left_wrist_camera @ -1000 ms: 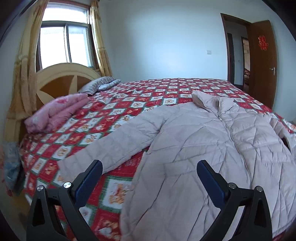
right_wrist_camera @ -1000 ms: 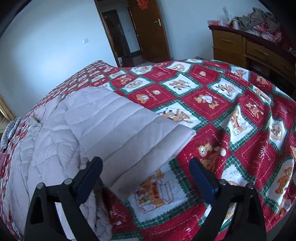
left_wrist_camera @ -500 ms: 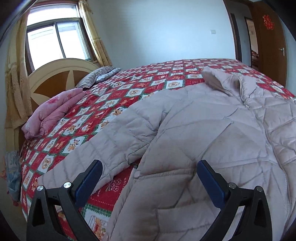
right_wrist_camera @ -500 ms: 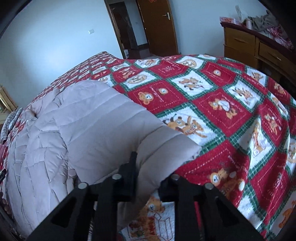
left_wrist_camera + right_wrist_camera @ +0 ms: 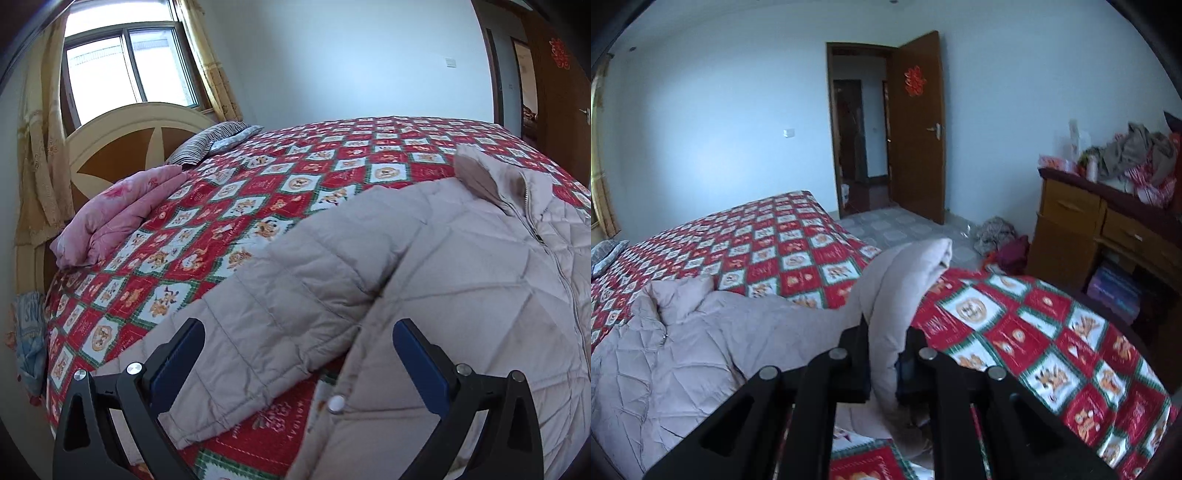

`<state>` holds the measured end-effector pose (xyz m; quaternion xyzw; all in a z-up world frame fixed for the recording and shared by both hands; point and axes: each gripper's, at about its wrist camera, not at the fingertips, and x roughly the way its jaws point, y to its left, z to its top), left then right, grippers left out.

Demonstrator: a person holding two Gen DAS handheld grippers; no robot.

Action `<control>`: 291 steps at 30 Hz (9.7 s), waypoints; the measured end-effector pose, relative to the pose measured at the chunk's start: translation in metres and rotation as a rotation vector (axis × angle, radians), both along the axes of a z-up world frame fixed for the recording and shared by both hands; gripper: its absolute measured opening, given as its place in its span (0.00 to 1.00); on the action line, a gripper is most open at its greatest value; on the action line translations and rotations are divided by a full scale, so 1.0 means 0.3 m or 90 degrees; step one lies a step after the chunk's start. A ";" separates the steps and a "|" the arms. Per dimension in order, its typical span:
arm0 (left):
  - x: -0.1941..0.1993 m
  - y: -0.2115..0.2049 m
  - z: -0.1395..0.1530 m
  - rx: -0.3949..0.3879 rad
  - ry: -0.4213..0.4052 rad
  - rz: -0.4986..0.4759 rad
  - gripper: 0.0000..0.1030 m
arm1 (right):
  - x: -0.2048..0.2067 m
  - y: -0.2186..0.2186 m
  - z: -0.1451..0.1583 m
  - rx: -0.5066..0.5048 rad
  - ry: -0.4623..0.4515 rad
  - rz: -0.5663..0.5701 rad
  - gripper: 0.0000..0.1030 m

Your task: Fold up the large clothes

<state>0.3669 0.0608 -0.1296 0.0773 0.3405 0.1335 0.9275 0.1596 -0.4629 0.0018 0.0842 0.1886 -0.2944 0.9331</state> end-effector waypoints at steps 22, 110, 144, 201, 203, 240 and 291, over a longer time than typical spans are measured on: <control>0.012 0.188 0.004 -0.018 0.001 0.034 0.99 | 0.515 0.830 0.020 -0.254 0.040 0.366 0.10; 0.313 -0.339 -0.186 0.054 0.037 -0.044 0.99 | 0.799 0.612 -0.554 -0.003 0.276 0.356 0.70; -0.341 0.798 -0.070 0.012 0.019 0.271 0.99 | 0.790 0.656 -0.553 -0.063 0.284 0.329 0.73; -0.009 -0.487 0.374 0.043 -0.126 -0.250 0.08 | 0.561 0.508 -0.494 -0.029 0.197 0.325 0.76; 0.001 -0.537 0.344 0.051 -0.119 -0.260 0.08 | 0.560 0.505 -0.496 -0.026 0.196 0.325 0.76; 0.088 -0.260 0.181 0.029 -0.134 -0.156 0.94 | 0.500 0.442 -0.395 0.187 0.094 0.396 0.79; 0.353 -0.296 -0.146 -0.020 0.017 -0.136 0.97 | 0.705 0.687 -0.514 0.095 0.216 0.366 0.56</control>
